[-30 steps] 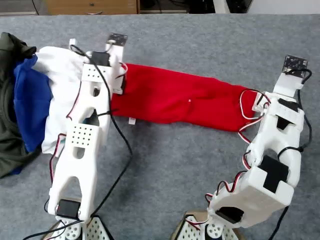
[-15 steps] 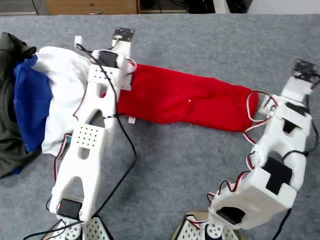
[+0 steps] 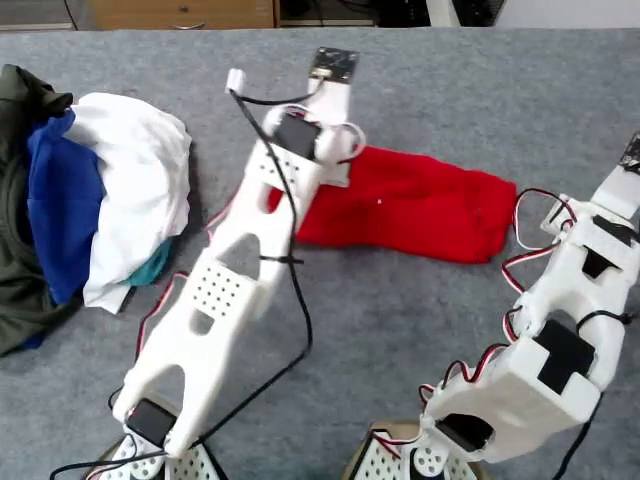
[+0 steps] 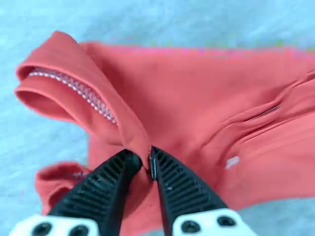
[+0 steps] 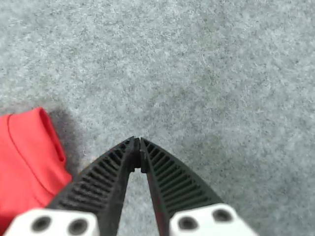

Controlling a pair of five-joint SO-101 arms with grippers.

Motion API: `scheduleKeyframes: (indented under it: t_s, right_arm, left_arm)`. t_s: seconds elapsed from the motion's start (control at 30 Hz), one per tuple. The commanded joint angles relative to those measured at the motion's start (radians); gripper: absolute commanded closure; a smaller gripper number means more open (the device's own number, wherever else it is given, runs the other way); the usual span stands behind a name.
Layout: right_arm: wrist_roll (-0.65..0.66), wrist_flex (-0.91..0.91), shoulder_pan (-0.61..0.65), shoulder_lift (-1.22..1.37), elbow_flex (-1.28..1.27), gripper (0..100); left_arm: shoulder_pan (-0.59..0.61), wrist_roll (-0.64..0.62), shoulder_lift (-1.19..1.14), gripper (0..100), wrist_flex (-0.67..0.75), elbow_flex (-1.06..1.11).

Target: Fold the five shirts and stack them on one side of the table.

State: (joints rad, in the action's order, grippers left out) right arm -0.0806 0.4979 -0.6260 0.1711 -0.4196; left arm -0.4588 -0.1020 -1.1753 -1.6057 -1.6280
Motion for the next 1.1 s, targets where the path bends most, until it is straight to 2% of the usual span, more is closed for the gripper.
scheduleKeyframes:
  t_s: [0.0,0.3,0.53,0.8,1.07]
  right_arm:
    - [0.0,-0.021,-0.035,-0.056,0.079,99.6]
    - [-0.008,-0.124,-0.159,-0.054,0.079,99.6]
    - [-0.008,-0.149,-0.183,-0.016,0.091,99.6]
    - [-0.008,-0.146,-0.214,0.016,0.125,99.6]
    - [-0.008,-0.147,-0.216,0.016,0.125,99.6]
  left_arm:
    - [-0.074,-0.077,0.074,98,0.098,-0.044]
    - [-0.256,-0.097,0.076,98,0.176,-0.043]
    - [-0.341,-0.098,0.071,98,0.334,-0.034]
    - [-0.402,-0.098,0.024,98,0.537,0.029]
    - [-0.423,-0.098,-0.01,98,0.617,0.061]
